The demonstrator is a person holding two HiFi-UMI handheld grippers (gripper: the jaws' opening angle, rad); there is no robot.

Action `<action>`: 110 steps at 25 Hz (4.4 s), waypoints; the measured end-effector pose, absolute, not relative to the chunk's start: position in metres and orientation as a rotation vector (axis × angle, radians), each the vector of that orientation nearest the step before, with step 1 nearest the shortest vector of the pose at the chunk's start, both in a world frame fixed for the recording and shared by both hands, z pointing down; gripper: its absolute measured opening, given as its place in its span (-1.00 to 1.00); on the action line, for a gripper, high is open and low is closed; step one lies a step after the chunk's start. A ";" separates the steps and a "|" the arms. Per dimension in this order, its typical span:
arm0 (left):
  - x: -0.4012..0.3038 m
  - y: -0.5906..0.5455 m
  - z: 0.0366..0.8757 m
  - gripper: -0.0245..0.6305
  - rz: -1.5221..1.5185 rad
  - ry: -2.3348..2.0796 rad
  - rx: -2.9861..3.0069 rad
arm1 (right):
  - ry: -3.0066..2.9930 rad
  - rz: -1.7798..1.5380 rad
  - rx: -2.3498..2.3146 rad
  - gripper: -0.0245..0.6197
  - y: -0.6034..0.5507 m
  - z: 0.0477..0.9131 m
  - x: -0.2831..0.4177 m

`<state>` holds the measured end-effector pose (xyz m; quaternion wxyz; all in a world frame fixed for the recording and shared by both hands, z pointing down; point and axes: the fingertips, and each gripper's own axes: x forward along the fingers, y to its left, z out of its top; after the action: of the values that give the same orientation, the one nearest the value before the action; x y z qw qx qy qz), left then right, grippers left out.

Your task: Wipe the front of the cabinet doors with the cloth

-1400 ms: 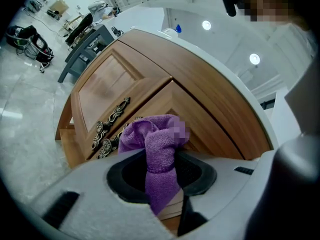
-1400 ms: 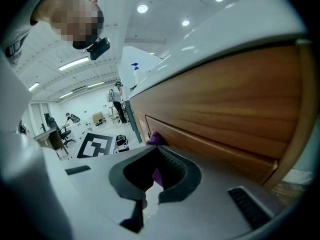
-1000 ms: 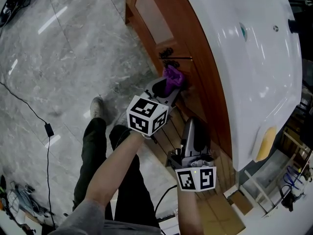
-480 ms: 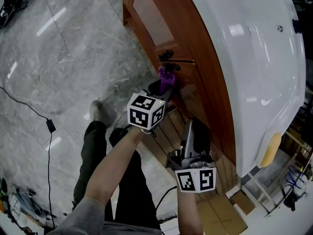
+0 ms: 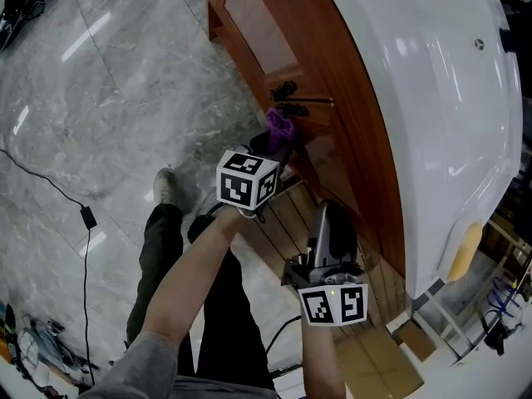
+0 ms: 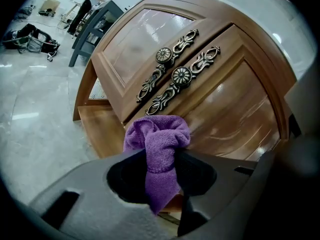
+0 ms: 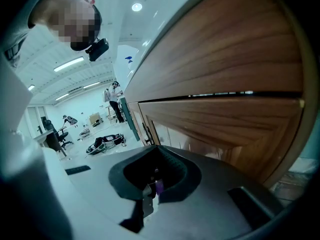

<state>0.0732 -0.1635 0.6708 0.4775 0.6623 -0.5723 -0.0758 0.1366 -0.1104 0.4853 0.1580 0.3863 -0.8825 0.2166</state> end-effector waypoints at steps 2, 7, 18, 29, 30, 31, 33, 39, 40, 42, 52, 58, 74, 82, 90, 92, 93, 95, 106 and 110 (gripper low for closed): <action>0.072 -0.158 0.669 -0.53 -0.188 -1.393 1.612 | -2.525 0.620 1.111 -0.90 -0.108 0.483 0.136; 0.068 -0.141 0.644 -0.53 -0.186 -1.409 1.647 | -2.539 0.621 1.122 -0.90 -0.102 0.471 0.135; 0.061 -0.098 0.592 -0.53 -0.223 -1.438 1.664 | -2.565 0.618 1.134 -0.90 -0.080 0.441 0.136; 0.086 -0.089 0.528 -0.53 -0.365 -1.405 1.702 | -2.572 0.603 1.184 -0.90 -0.075 0.416 0.150; 0.088 -0.090 0.523 -0.53 -0.376 -1.400 1.710 | -2.574 0.601 1.189 -0.90 -0.075 0.413 0.151; 0.090 -0.092 0.518 -0.53 -0.387 -1.395 1.718 | -2.575 0.599 1.194 -0.90 -0.075 0.411 0.153; 0.093 -0.096 0.509 -0.53 -0.404 -1.388 1.730 | -2.575 0.596 1.208 -0.90 -0.077 0.407 0.157; 0.100 -0.110 0.482 -0.53 -0.452 -1.367 1.767 | -2.576 0.587 1.242 -0.90 -0.083 0.394 0.166; 0.101 -0.112 0.478 -0.53 -0.459 -1.363 1.773 | -2.576 0.587 1.247 -0.90 -0.084 0.393 0.167; 0.106 -0.117 0.473 -0.53 -0.468 -1.349 1.783 | -2.573 0.588 1.256 -0.90 -0.086 0.390 0.168; 0.130 -0.136 0.467 -0.53 -0.474 -1.293 1.804 | -2.553 0.607 1.277 -0.90 -0.091 0.391 0.176; 0.132 -0.139 0.467 -0.53 -0.483 -1.284 1.811 | -2.542 0.626 1.284 -0.90 -0.091 0.397 0.179; 0.135 -0.147 0.503 -0.53 -0.505 -1.269 1.752 | -2.511 0.662 1.294 -0.90 -0.088 0.428 0.184; 0.134 -0.148 0.522 -0.53 -0.494 -1.275 1.748 | -2.519 0.682 1.282 -0.90 -0.086 0.447 0.182; 0.132 -0.149 0.542 -0.53 -0.489 -1.285 1.736 | -2.533 0.681 1.279 -0.90 -0.087 0.462 0.185; 0.133 -0.149 0.548 -0.53 -0.485 -1.284 1.737 | -2.537 0.678 1.279 -0.90 -0.087 0.466 0.185; 0.133 -0.149 0.550 -0.53 -0.484 -1.283 1.735 | -2.539 0.677 1.278 -0.90 -0.087 0.468 0.185; 0.132 -0.149 0.556 -0.53 -0.483 -1.283 1.728 | -2.544 0.675 1.277 -0.90 -0.086 0.471 0.185; 0.128 -0.149 0.606 -0.53 -0.445 -1.285 1.648 | -2.543 0.663 1.301 -0.90 -0.086 0.488 0.192; 0.128 -0.149 0.619 -0.53 -0.447 -1.273 1.617 | -2.548 0.659 1.314 -0.90 -0.087 0.489 0.194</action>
<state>0.1279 -0.1492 0.6187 0.4949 0.6673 -0.5252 -0.1844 0.1944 -0.0868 0.4892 0.0999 0.4446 -0.8618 0.2230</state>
